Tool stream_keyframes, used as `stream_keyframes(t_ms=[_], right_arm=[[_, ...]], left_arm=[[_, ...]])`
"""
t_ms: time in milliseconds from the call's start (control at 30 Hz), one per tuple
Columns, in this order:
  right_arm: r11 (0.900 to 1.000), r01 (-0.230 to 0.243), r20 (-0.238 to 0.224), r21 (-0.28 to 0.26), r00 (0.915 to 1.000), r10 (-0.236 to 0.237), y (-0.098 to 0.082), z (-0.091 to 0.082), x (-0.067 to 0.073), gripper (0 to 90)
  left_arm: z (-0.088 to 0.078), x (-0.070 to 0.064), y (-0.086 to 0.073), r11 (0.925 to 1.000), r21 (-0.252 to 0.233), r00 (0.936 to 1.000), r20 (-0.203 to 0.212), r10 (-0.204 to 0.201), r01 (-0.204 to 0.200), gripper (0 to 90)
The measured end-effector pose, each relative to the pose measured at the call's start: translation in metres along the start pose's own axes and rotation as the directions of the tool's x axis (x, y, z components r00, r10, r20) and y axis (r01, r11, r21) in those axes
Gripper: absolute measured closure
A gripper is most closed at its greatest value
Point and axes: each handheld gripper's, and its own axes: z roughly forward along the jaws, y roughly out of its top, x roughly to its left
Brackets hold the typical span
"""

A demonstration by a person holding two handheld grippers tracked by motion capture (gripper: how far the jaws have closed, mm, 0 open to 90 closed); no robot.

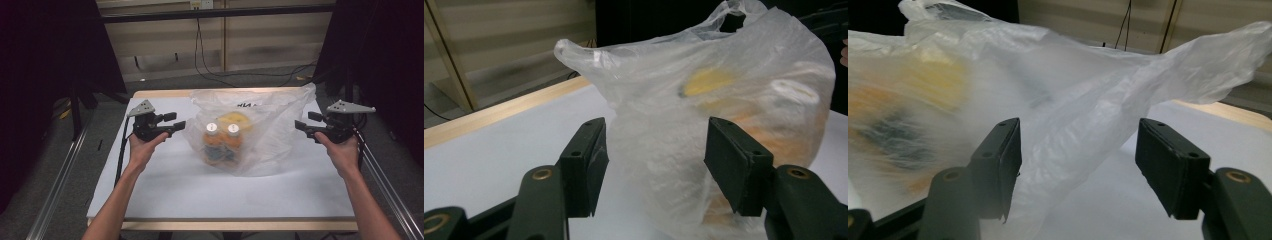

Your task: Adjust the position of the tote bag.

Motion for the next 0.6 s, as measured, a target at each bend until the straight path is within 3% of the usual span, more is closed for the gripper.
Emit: stream_keyframes(t_ms=[400, 600], right_arm=[[0.999, -0.013, 0.041, 0.037, 0.9991, 0.012, 0.021, 0.019, -0.021, 34.6], [0.999, -0.035, 0.06, 0.041, 0.9977, 0.033, 0.025, 0.026, -0.031, 34.5]], left_arm=[[0.021, 0.008, 0.019, 0.9999, -0.002, 0.9997, 0.019, 0.013, -0.013, 46.8], [0.037, 0.019, 0.033, 0.9999, -0.007, 0.9998, 0.018, -0.008, 0.008, 44.3]])
